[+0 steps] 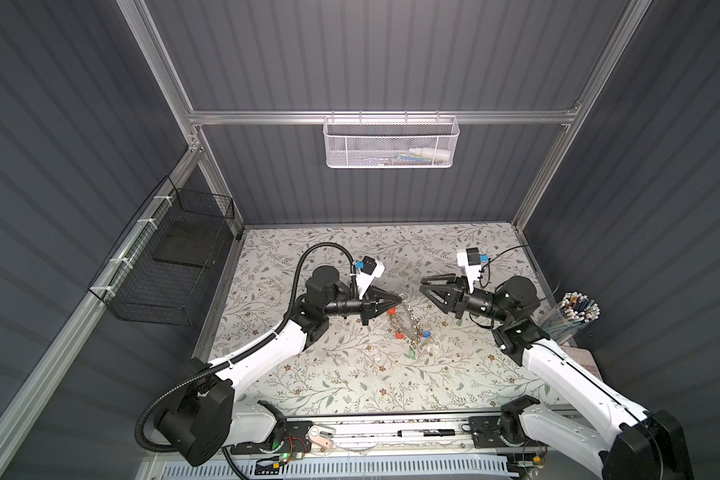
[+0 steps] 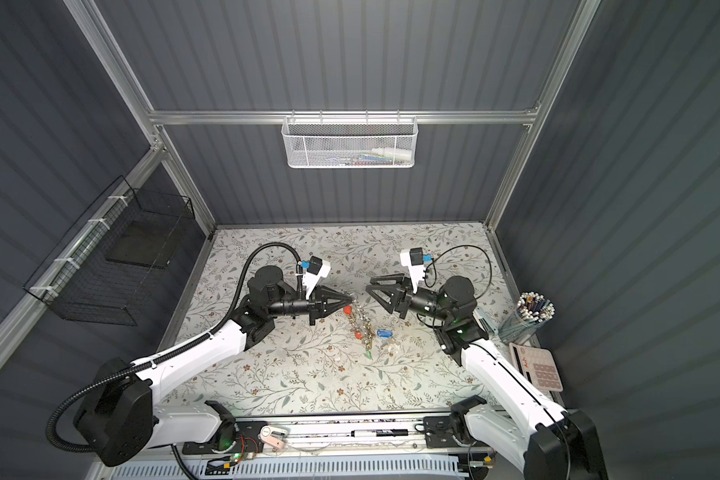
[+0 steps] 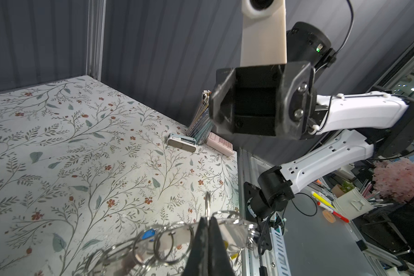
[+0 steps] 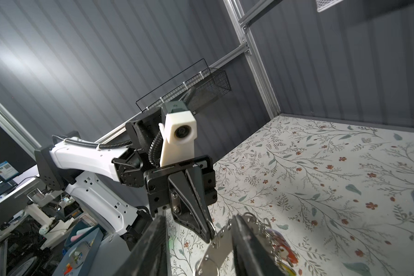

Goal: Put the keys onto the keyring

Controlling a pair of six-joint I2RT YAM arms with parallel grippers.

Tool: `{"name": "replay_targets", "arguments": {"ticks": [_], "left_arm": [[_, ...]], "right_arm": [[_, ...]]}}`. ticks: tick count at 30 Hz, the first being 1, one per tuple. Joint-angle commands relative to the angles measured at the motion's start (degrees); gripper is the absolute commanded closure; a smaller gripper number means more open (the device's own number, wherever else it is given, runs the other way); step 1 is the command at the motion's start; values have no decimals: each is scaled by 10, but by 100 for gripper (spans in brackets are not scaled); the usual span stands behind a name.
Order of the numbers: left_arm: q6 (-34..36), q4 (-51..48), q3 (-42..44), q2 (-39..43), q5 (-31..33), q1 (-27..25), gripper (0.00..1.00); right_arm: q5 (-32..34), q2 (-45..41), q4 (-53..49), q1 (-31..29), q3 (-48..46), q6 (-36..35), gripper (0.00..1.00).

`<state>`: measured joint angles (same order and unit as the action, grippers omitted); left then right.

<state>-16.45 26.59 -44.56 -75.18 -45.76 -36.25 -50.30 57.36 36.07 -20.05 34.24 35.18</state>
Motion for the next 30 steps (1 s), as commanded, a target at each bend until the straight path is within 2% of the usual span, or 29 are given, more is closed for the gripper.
{"name": "replay_targets", "arguments": {"ticks": [1,5,9,17,30], "left_arm": [[23,75,20,23,27,-1,100],[41,134,59,31,53,-3,100],[78,151,90,42,86,-12,100],[164,89,116,69,190,-37,100],[208,-20,103,78,352,-61,100]], "right_arm": [[26,-8,-28,5,-13,6,51],[31,-3,-37,5,-15,8,50],[39,8,-45,5,-15,8,49],[59,29,-68,5,-15,4,48],[238,-13,-299,5,-22,-55,47]]}}
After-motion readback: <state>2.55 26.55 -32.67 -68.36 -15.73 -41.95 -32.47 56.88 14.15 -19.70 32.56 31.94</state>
